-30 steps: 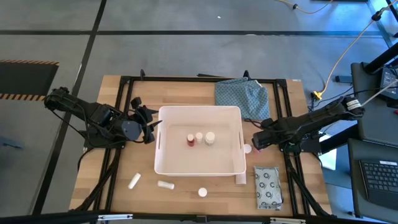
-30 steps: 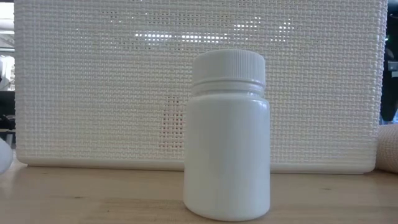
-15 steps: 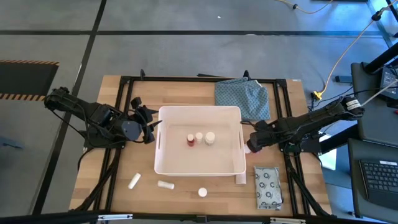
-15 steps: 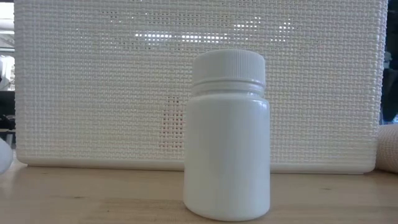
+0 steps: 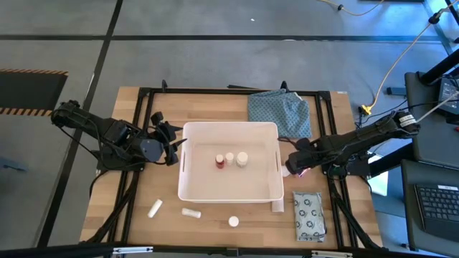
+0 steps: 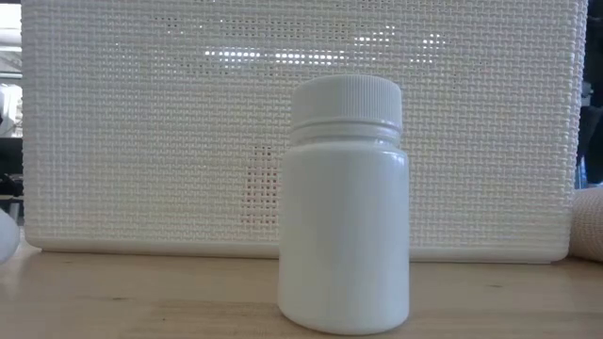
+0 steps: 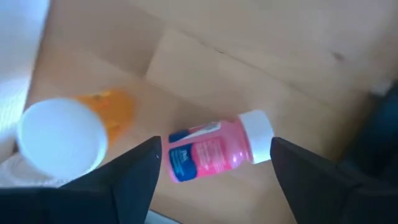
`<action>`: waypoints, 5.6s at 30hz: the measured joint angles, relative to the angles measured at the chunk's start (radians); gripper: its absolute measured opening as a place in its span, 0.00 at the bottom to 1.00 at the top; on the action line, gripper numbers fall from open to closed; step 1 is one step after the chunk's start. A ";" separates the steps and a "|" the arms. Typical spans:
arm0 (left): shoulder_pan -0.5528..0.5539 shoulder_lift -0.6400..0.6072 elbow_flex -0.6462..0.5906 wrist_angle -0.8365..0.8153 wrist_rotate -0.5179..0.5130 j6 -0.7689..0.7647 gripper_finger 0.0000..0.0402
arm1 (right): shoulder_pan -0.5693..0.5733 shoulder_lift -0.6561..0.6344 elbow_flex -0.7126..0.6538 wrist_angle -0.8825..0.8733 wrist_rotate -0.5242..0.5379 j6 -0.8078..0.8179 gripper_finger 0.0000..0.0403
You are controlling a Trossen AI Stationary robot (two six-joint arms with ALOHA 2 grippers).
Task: Pick & place medical supplies in basket/bin
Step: Put the pink medicine bottle into the white bin
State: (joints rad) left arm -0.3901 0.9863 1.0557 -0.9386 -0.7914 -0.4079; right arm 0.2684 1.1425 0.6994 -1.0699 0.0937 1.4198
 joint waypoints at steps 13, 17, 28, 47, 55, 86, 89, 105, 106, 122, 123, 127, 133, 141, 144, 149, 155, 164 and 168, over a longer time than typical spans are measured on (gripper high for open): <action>0.000 0.000 0.000 0.000 0.029 0.002 0.46 | 0.037 0.047 -0.003 -0.017 -0.102 0.302 0.75; 0.000 0.000 0.000 0.000 0.038 0.035 0.46 | 0.058 0.068 -0.003 -0.014 -0.182 0.406 0.75; 0.000 0.000 0.000 0.000 0.046 0.115 0.46 | 0.103 0.227 -0.005 0.013 -0.167 0.559 0.75; 0.000 0.000 0.000 0.000 0.083 0.125 0.46 | 0.102 0.347 -0.001 0.088 -0.106 0.453 0.64; 0.000 0.000 0.000 0.000 0.083 0.124 0.46 | 0.102 0.347 -0.001 0.081 -0.110 0.382 0.43; 0.000 0.000 0.000 0.000 0.075 0.096 0.46 | 0.103 0.082 0.172 -0.159 0.117 0.144 0.43; 0.000 0.000 0.000 0.000 0.075 0.096 0.46 | 0.103 0.065 0.198 -0.216 0.179 0.144 0.43; 0.000 0.000 0.000 0.001 0.050 0.079 0.46 | 0.102 0.020 0.369 -0.282 0.685 -0.012 0.43; 0.000 0.000 0.000 0.001 0.050 0.079 0.46 | 0.102 0.020 0.389 -0.270 0.716 -0.040 0.43; 0.010 0.021 0.000 0.455 0.375 0.365 0.46 | 0.103 0.062 0.440 0.676 0.471 -1.141 0.43; 0.018 0.030 0.000 0.493 0.419 0.395 0.46 | 0.103 0.074 0.440 0.699 0.437 -1.169 0.43; 0.058 0.081 0.001 0.588 0.563 0.427 0.46 | 0.103 0.136 0.439 0.769 0.402 -1.277 0.43; 0.127 0.211 0.011 0.648 0.586 0.420 0.46 | 0.106 0.246 0.438 0.924 0.400 -1.444 0.43; 0.192 0.371 0.123 0.628 0.698 0.431 0.46 | 0.106 0.300 0.438 0.993 0.394 -1.503 0.43; 0.205 0.411 0.161 0.622 0.724 0.454 0.46 | 0.103 0.299 0.438 0.993 0.382 -1.503 0.43; 0.205 0.453 0.214 0.617 0.737 0.491 0.46 | 0.104 0.298 0.438 0.976 0.379 -1.478 0.43; 0.206 0.466 0.253 0.621 0.753 0.504 0.46 | 0.104 0.298 0.439 0.964 0.371 -1.461 0.43; 0.203 0.467 0.254 0.622 0.758 0.518 0.46 | 0.097 0.298 0.439 0.963 0.352 -1.427 0.43; 0.203 0.467 0.254 0.621 0.757 0.517 0.46 | 0.087 0.298 0.439 0.963 0.349 -1.416 0.43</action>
State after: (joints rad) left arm -0.1867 1.4532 1.3102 -0.3172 -0.0341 0.1093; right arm 0.3556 1.4403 1.1389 -0.1074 0.4424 0.0039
